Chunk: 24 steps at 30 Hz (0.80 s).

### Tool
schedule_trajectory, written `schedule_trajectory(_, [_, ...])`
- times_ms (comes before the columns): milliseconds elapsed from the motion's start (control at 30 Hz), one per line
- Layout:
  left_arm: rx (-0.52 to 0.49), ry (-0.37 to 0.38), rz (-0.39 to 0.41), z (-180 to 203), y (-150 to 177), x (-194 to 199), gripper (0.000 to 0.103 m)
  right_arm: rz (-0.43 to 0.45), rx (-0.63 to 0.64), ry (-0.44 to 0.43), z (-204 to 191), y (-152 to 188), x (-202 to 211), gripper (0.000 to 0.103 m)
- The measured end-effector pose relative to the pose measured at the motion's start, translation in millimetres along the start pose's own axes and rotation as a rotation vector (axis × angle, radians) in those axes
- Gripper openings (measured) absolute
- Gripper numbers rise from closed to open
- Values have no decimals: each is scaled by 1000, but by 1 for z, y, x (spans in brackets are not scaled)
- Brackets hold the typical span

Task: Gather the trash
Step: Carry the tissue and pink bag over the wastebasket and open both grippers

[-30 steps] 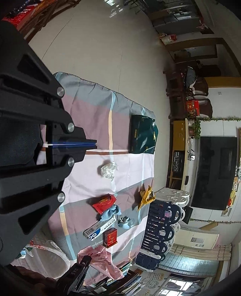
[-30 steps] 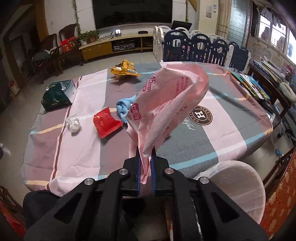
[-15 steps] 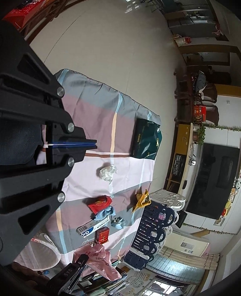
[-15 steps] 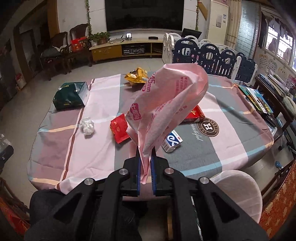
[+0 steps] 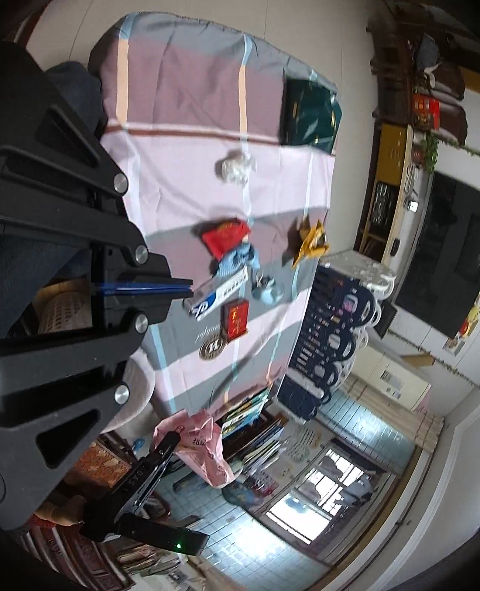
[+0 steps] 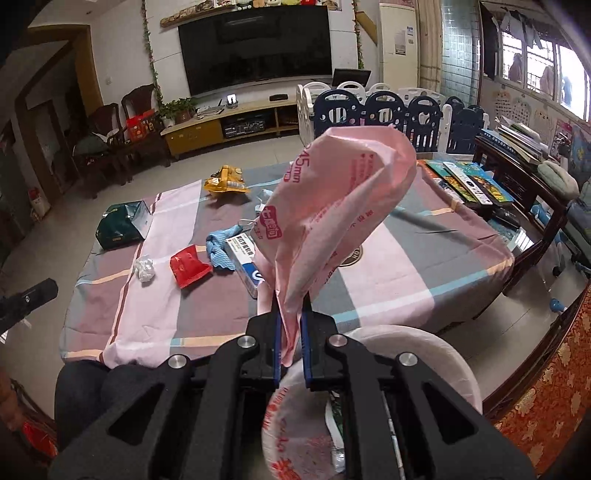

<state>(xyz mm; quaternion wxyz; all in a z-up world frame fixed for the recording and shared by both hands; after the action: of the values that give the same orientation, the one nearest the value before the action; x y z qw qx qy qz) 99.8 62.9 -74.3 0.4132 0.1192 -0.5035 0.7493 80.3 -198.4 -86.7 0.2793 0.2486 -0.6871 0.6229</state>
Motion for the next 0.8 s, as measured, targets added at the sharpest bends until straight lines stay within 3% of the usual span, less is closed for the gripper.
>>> schedule_trajectory(133, [-109, 80, -41, 59, 12, -19, 1, -27, 32, 20, 34, 23, 16, 10])
schedule_trajectory(233, [-178, 92, -71, 91, 23, -31, 1, -57, -6, 35, 64, 45, 20, 10])
schedule_trajectory(300, [-205, 46, -102, 101, 30, -44, 1, -75, -39, 56, 81, 57, 16, 10])
schedule_trajectory(367, [-235, -72, -111, 93, 30, -57, 2, -95, -86, 51, 92, 65, 11, 10])
schedule_trajectory(433, [-221, -202, -100, 62, 16, -72, 3, -107, -123, 30, 97, 67, 6, 10])
schedule_trajectory(467, [-179, -261, -95, 35, 5, -80, 19, -109, -127, 26, 96, 68, 6, 10])
schedule_trajectory(500, [-108, -355, -92, -4, -10, -91, 54, -110, -124, 21, 93, 68, 4, 10])
schedule_trajectory(533, [-36, -445, -88, -38, -22, -99, 66, -112, -120, 14, 91, 68, 3, 10])
schedule_trajectory(600, [82, -553, -81, -98, -43, -116, 68, -124, -102, 1, 83, 71, -3, 10])
schedule_trajectory(667, [142, -592, -127, -144, -56, -137, 68, -141, -95, -9, 79, 74, -9, 10])
schedule_trajectory(800, [129, -624, -180, -175, -64, -169, 67, -184, -92, -25, 69, 80, -23, 10])
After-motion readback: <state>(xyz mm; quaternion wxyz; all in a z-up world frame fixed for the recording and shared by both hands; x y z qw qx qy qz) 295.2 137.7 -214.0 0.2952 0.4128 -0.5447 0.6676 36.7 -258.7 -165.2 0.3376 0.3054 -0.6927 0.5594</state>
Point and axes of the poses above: each gripper's, at about its wrist camera, not at the fingertips, and x roughly against the way its jaws point, z to its right, y to its underside, the point moved 5 cm from there along -x, roughly the way its jaws point, and after that the axes turned 2 degrees about y, right-handed, at the moved point
